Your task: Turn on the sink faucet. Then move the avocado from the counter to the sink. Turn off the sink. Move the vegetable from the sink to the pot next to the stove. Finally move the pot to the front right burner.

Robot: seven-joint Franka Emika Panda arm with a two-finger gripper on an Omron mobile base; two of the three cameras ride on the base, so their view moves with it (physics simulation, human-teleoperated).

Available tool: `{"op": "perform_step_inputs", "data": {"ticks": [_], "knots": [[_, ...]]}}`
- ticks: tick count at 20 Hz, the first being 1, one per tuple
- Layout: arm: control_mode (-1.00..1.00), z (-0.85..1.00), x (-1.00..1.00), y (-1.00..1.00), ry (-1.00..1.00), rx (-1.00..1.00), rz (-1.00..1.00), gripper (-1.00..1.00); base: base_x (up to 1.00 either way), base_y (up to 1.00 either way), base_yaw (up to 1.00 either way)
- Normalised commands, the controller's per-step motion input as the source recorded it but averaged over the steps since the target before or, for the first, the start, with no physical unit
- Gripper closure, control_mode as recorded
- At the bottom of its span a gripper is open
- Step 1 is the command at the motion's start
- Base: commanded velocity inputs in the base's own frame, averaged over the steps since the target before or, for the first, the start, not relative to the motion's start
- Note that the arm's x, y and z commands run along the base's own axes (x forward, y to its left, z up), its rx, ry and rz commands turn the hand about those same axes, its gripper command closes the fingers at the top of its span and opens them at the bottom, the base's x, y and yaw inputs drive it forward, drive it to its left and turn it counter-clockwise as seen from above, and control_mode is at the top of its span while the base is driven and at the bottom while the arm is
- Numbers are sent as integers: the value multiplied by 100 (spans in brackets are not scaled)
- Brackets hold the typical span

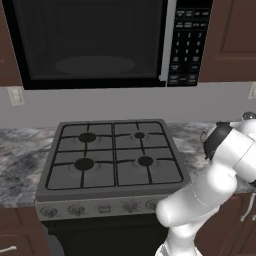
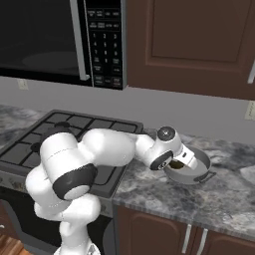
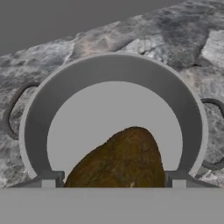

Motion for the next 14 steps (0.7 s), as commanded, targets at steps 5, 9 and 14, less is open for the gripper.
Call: {"op": "perform_step_inputs", "data": {"ticks": [5,9,14], "knots": [[-100,-32,33,-29,4,3,6,100,0,0,0],[-100,-29,35,-12,5,1,5,-100,0,0,0],[-100,-2,13,-12,0,3,3,-100,0,0,0]]}}
